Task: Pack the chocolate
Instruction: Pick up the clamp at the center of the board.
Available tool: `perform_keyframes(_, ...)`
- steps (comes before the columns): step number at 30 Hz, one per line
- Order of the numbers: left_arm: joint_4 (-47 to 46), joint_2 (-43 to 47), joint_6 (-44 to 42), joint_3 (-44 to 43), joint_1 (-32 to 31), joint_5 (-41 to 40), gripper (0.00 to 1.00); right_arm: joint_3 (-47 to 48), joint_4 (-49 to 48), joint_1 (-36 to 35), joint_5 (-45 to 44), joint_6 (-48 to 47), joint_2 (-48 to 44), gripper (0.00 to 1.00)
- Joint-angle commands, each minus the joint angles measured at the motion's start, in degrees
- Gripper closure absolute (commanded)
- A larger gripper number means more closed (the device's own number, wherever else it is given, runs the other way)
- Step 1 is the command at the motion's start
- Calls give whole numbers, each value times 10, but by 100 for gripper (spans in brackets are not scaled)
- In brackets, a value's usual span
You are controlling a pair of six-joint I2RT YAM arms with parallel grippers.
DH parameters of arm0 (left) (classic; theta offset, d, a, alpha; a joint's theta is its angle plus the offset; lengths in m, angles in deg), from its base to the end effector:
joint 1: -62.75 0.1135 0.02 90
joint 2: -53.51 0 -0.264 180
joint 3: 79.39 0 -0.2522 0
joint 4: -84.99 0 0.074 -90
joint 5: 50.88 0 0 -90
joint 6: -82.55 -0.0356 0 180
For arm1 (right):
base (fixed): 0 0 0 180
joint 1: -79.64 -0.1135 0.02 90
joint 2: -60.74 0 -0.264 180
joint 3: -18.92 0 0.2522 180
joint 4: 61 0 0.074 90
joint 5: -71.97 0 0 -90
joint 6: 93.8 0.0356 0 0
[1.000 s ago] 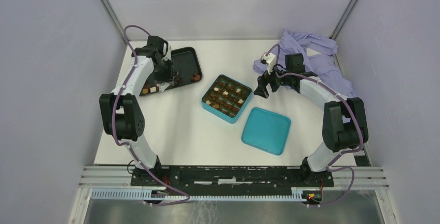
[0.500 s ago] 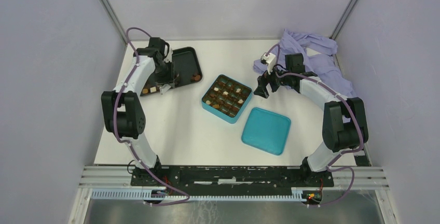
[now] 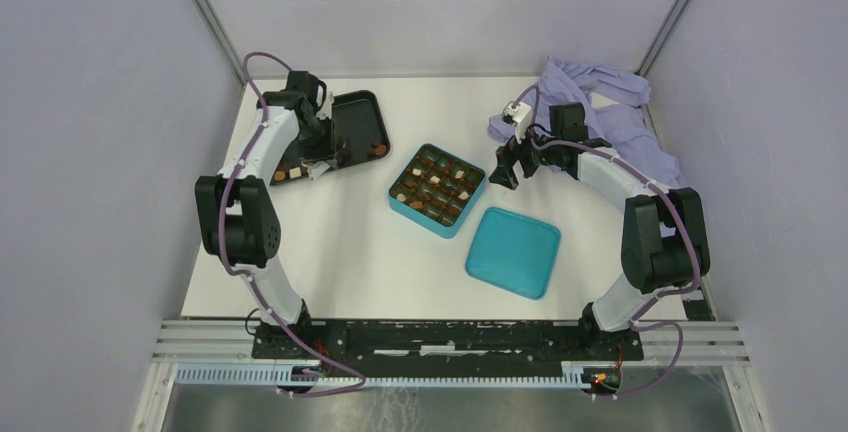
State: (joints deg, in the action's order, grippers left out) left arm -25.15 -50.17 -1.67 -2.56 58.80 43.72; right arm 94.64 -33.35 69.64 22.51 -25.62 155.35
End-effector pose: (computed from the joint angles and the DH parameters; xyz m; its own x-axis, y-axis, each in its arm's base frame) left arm 0.3703 -0.0284 0.2646 -0.9445 -0.0354 -0.3266 0.0004 0.9940 -0.1090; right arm 0.3400 0.0835 0.2216 -0.4509 -0.3663 -0.8139 -0.7970 0.5759 0.1823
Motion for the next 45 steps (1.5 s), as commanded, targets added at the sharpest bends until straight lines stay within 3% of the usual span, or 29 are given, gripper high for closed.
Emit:
perform_keyframes(1, 0, 10, 22, -25, -1, 7, 98, 6, -12, 2, 14, 0, 1, 2)
perform_keyframes(17, -12, 16, 51, -32, 1, 3, 98, 6, -14, 2, 15, 4, 1, 2)
perform_keyframes(33, -53, 40, 84, -3, 36, 64, 98, 21, -14, 2, 48, 7, 12, 2)
perform_keyframes(40, -72, 56, 95, 11, 58, 100, 98, 64, 6, -6, 75, -12, 39, 2)
perform_keyframes(45, -89, 75, 105, 24, 66, 126, 98, 91, 6, -14, 140, -40, 59, 2)
